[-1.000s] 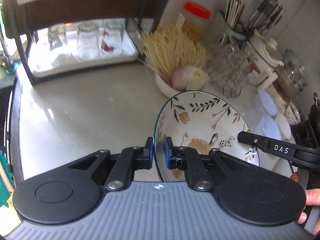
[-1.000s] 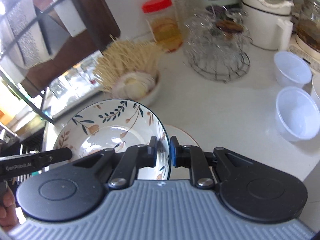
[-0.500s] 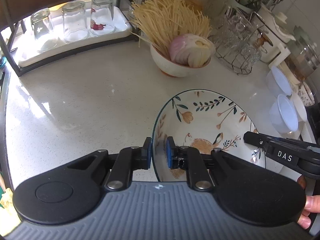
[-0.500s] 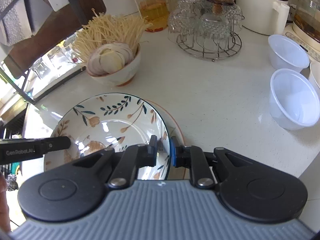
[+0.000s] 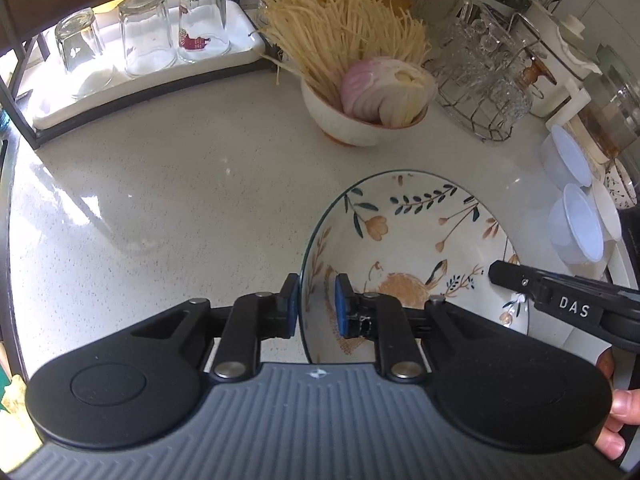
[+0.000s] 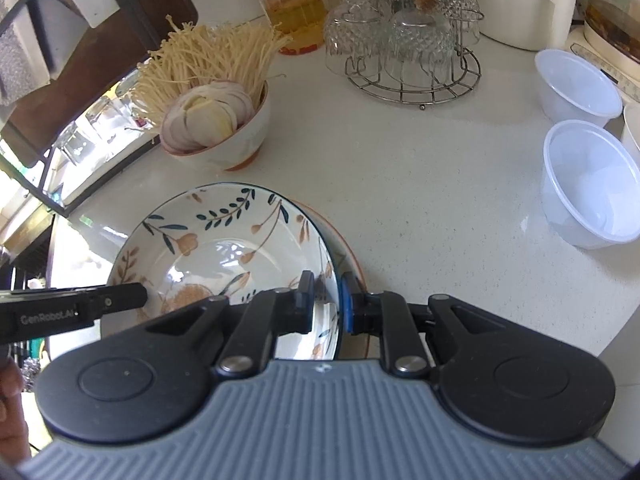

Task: Organize plates and bowls
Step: 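Lower the floral plate onto the white plate stack and open both tools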

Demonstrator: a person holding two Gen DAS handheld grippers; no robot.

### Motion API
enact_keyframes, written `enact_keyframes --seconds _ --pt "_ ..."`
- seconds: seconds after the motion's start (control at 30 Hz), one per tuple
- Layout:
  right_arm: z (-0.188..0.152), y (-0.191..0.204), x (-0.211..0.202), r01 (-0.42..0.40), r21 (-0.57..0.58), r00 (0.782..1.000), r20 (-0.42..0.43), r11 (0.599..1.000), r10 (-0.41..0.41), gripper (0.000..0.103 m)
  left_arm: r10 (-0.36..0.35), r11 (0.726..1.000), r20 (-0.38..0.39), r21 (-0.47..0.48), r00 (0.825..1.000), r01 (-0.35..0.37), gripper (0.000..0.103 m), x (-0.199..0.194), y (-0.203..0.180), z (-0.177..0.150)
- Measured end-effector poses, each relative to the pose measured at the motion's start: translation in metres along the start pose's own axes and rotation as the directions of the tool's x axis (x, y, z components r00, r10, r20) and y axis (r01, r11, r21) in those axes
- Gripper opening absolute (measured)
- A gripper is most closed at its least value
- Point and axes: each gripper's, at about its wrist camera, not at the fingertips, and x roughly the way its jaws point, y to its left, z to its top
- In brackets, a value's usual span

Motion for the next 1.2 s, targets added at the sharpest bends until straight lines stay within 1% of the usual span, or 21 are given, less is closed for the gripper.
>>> enact_keyframes --seconds 0.13,0.2,0.27,0.33,0.37,0.43,0.57,0.7,0.8,0.97,1.1,1.2 --pt "0.003 -0.005 -0.003 -0.007 0.067 1.0 -0.011 0.998 0.008 0.018 -0.011 1.0 0.009 -0.011 1.0 0.012 0.02 -0.005 0.001 0.004" --pt "0.003 -0.006 -0.005 -0.005 0.074 1.0 -0.011 0.997 0.006 0.018 -0.024 1.0 0.013 -0.019 1.0 0.024 0.02 -0.007 0.002 0.007" --pt "0.003 -0.005 -0.01 0.006 0.065 1.0 0.006 0.998 -0.007 0.018 -0.03 0.999 0.018 -0.018 0.999 0.03 0.02 -0.01 0.001 0.009" --pt "0.004 -0.008 -0.015 0.049 0.071 0.999 0.015 0.996 -0.05 0.019 -0.019 1.0 0.025 -0.004 1.0 0.019 0.02 -0.013 -0.002 0.011" --pt "0.004 -0.011 -0.017 0.053 0.082 0.998 0.023 0.995 -0.055 0.019 -0.022 1.0 0.028 0.003 0.999 0.022 0.02 -0.015 -0.004 0.011" --pt "0.004 -0.018 -0.022 0.018 0.112 0.999 0.041 0.994 -0.023 0.019 -0.035 0.999 0.034 0.009 0.999 0.035 0.02 -0.017 -0.007 0.011" --pt "0.005 -0.023 -0.029 0.012 0.126 0.998 0.058 0.992 -0.02 0.019 -0.041 0.998 0.04 0.045 0.998 0.039 0.02 -0.022 -0.018 0.011" --pt "0.007 -0.023 -0.043 -0.009 0.11 0.995 0.102 0.994 -0.003 0.019 -0.049 0.996 0.059 0.072 0.997 0.044 0.02 -0.032 -0.03 0.012" --pt "0.011 -0.023 -0.06 -0.031 0.094 0.989 0.145 0.995 0.017 0.019 -0.057 0.995 0.082 0.087 0.995 0.05 0.02 -0.046 -0.041 0.013" --pt "0.018 -0.027 -0.092 -0.061 0.062 0.973 0.226 0.996 0.045 0.019 -0.081 0.992 0.128 0.107 0.988 0.067 0.02 -0.07 -0.064 0.015" --pt "0.018 -0.034 -0.116 -0.065 0.045 0.959 0.278 0.997 0.05 0.019 -0.109 0.988 0.157 0.121 0.982 0.09 0.02 -0.085 -0.083 0.014" --pt "0.017 -0.04 -0.132 -0.063 0.029 0.949 0.31 0.998 0.051 0.019 -0.103 0.988 0.174 0.133 0.979 0.081 0.02 -0.092 -0.098 0.012"
